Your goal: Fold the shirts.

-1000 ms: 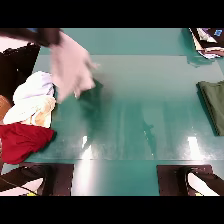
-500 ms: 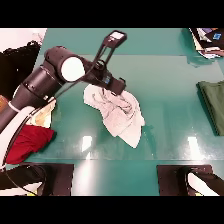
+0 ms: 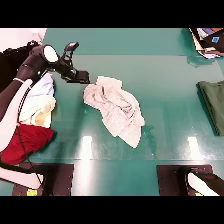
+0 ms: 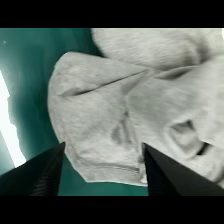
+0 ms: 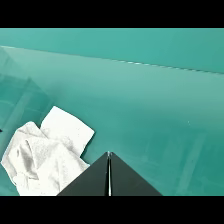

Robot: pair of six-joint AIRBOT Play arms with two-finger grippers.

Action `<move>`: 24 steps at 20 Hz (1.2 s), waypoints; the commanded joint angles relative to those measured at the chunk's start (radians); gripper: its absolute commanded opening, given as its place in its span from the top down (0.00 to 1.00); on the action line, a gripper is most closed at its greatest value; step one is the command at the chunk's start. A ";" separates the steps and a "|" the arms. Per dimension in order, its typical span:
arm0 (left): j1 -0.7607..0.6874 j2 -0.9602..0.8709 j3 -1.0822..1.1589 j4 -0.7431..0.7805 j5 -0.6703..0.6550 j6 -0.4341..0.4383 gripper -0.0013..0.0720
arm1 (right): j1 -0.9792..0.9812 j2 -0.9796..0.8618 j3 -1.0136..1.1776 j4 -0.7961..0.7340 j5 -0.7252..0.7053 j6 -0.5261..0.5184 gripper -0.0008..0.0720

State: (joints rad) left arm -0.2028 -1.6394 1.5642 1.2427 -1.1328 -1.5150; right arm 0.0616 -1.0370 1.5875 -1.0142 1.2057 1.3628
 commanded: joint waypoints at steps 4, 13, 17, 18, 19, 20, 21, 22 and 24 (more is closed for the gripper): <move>0.062 -0.162 -0.001 -0.093 0.015 0.032 0.22 | 0.001 -0.001 0.000 0.000 0.002 0.001 0.97; 0.068 -0.192 0.022 -0.230 0.034 0.101 0.95 | 0.001 -0.002 -0.016 -0.009 0.063 0.001 0.97; 0.072 -0.192 0.177 -0.205 -0.059 0.102 0.95 | 0.005 -0.001 -0.229 -0.010 0.204 0.035 0.97; 0.072 -0.192 0.216 -0.205 -0.077 0.102 0.95 | 0.006 -0.001 -0.324 -0.009 0.208 0.045 0.97; 0.072 -0.192 0.250 -0.211 -0.090 0.102 0.95 | 0.014 0.000 -0.423 -0.006 0.195 0.045 0.97; 0.072 -0.192 0.275 -0.211 -0.098 0.102 0.95 | 0.030 -0.001 -0.515 -0.006 0.171 0.046 0.97; 0.072 -0.192 0.293 -0.211 -0.103 0.102 0.95 | 0.049 -0.001 -0.609 -0.006 0.139 0.046 0.90; 0.072 -0.192 0.304 -0.211 -0.109 0.101 0.95 | 0.071 -0.002 -0.690 -0.004 0.106 0.046 0.67; 0.072 -0.190 0.306 -0.208 -0.109 0.102 0.95 | 0.126 -0.003 -0.833 0.031 0.041 0.046 0.42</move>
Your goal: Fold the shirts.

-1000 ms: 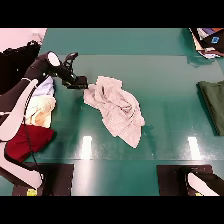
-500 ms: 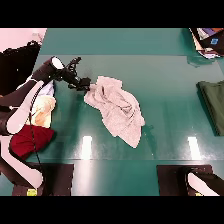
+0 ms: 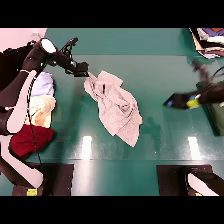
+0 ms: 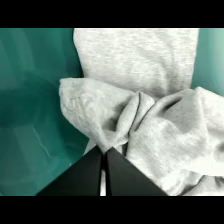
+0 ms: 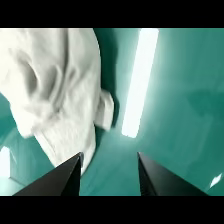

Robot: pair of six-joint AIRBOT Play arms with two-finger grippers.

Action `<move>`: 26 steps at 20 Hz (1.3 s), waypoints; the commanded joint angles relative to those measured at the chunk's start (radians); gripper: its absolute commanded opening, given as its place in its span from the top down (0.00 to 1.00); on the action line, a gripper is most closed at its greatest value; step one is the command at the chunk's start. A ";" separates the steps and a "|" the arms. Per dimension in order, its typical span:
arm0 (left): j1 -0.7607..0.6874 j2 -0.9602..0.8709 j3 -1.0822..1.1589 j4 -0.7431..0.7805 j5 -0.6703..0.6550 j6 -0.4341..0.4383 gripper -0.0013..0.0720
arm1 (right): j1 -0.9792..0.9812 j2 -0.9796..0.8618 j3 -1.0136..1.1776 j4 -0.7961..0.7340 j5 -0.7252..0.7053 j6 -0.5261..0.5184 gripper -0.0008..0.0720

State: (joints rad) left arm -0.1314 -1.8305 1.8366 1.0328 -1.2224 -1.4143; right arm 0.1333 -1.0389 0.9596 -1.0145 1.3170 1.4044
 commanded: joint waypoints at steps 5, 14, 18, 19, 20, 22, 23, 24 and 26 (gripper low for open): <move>0.001 0.001 0.033 0.008 -0.018 0.001 0.95 | 0.194 -0.001 -0.389 0.107 -0.246 0.045 0.42; 0.001 0.001 0.033 0.011 -0.016 0.001 0.95 | 0.316 -0.122 -0.420 0.302 -0.413 0.031 0.42; 0.001 0.006 0.033 0.036 -0.019 0.001 0.95 | 0.421 -0.272 -0.315 0.328 -0.452 -0.005 0.60; 0.001 0.016 0.033 0.052 -0.016 0.001 0.95 | 0.434 -0.302 -0.280 0.311 -0.452 -0.015 0.80; 0.001 0.034 0.034 0.086 -0.010 0.000 0.95 | 0.441 -0.322 -0.240 0.274 -0.451 -0.014 0.93; 0.002 0.105 0.034 0.195 0.003 0.000 0.95 | 0.422 -0.311 -0.157 0.180 -0.427 0.028 0.97; 0.002 0.150 0.038 0.253 0.003 0.000 0.95 | 0.394 -0.282 -0.116 0.119 -0.406 0.060 0.97; 0.002 0.201 0.053 0.318 -0.001 0.000 0.95 | 0.357 -0.243 -0.070 0.056 -0.376 0.079 0.97; 0.002 0.310 0.092 0.395 -0.005 0.000 0.95 | 0.254 -0.135 0.044 -0.084 -0.300 0.115 0.97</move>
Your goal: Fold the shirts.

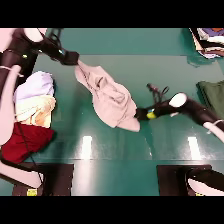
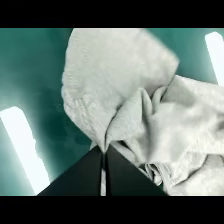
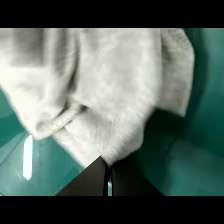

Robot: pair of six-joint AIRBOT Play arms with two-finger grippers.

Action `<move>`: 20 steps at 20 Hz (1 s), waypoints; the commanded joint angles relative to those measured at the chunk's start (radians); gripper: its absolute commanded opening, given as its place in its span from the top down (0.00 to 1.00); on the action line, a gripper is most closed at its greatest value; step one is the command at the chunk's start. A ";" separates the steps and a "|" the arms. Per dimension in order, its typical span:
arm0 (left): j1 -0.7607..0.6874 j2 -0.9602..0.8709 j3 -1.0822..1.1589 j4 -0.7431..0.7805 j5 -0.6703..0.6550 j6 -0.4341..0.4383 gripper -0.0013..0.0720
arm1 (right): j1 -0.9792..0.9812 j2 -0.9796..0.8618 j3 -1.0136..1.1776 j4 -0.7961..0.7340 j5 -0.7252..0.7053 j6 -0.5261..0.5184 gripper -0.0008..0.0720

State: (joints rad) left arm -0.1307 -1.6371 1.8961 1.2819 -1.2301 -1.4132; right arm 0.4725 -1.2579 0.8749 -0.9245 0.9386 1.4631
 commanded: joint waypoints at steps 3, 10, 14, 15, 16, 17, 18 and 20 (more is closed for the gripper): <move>0.000 0.282 0.106 0.150 0.014 -0.001 0.95 | -0.263 0.246 0.311 -0.259 0.135 0.055 0.97; 0.000 0.646 0.140 0.086 0.147 -0.001 0.95 | -0.568 0.495 0.648 -0.254 0.163 -0.010 0.97; 0.000 0.793 0.140 0.075 0.221 -0.004 0.95 | -0.650 0.545 0.816 -0.255 0.208 -0.018 0.97; 0.000 0.819 0.144 0.063 0.231 -0.004 0.95 | -0.674 0.544 0.858 -0.255 0.224 -0.023 0.97; 0.000 0.834 0.154 0.043 0.227 -0.004 0.95 | -0.700 0.535 0.902 -0.255 0.243 -0.031 0.97; 0.000 0.840 0.161 0.021 0.222 -0.004 0.95 | -0.723 0.519 0.947 -0.255 0.274 -0.032 0.97; 0.000 0.842 0.162 0.005 0.217 -0.003 0.95 | -0.746 0.493 0.998 -0.254 0.317 -0.032 0.97; 0.000 0.830 0.152 0.011 0.182 0.000 0.95 | -0.770 0.419 1.090 -0.253 0.417 -0.032 0.97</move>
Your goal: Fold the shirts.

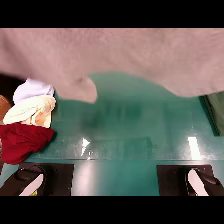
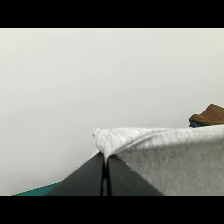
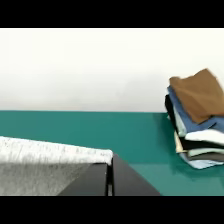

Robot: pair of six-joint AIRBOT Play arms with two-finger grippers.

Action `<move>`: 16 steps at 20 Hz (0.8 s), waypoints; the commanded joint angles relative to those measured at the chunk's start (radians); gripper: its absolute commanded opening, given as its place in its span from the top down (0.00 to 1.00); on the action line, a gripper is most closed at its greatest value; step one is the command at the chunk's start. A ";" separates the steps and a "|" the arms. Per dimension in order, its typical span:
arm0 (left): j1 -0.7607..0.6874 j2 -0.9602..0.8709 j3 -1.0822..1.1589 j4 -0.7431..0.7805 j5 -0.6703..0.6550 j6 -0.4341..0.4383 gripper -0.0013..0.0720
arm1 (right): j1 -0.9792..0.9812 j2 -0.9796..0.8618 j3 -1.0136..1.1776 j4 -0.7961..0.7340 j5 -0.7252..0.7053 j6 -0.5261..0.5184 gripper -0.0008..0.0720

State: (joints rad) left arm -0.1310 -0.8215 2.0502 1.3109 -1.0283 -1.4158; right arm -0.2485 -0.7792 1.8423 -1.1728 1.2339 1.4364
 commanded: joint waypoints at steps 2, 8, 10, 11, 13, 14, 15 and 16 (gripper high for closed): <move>0.001 -0.019 -0.049 0.014 -0.074 0.002 0.95 | -0.037 -0.157 0.193 0.003 0.227 -0.005 0.97; 0.001 -0.268 -0.339 0.031 -0.223 0.002 0.95 | 0.186 -0.451 0.031 -0.081 0.313 -0.005 0.97; 0.001 -0.385 -0.451 0.028 -0.214 0.002 0.95 | 0.256 -0.565 -0.051 -0.167 0.297 -0.005 0.97; 0.001 -0.447 -0.498 0.028 -0.197 0.002 0.95 | 0.282 -0.620 -0.086 -0.194 0.265 -0.005 0.97; 0.001 -0.583 -0.571 0.028 -0.113 0.002 0.95 | 0.318 -0.734 -0.125 -0.199 0.173 -0.005 0.97; 0.001 -0.644 -0.580 0.029 -0.072 0.002 0.95 | 0.331 -0.790 -0.120 -0.198 0.131 -0.005 0.97; 0.001 -0.701 -0.580 0.031 -0.029 0.002 0.95 | 0.344 -0.839 -0.103 -0.188 0.093 -0.005 0.97; 0.001 -0.742 -0.580 0.036 0.017 -0.002 0.95 | 0.355 -0.879 -0.079 -0.179 0.063 -0.005 0.97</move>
State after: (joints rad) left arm -0.1307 -1.4193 1.5169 1.3457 -1.1229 -1.4136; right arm 0.0616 -1.5295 1.7611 -1.3460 1.3960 1.4307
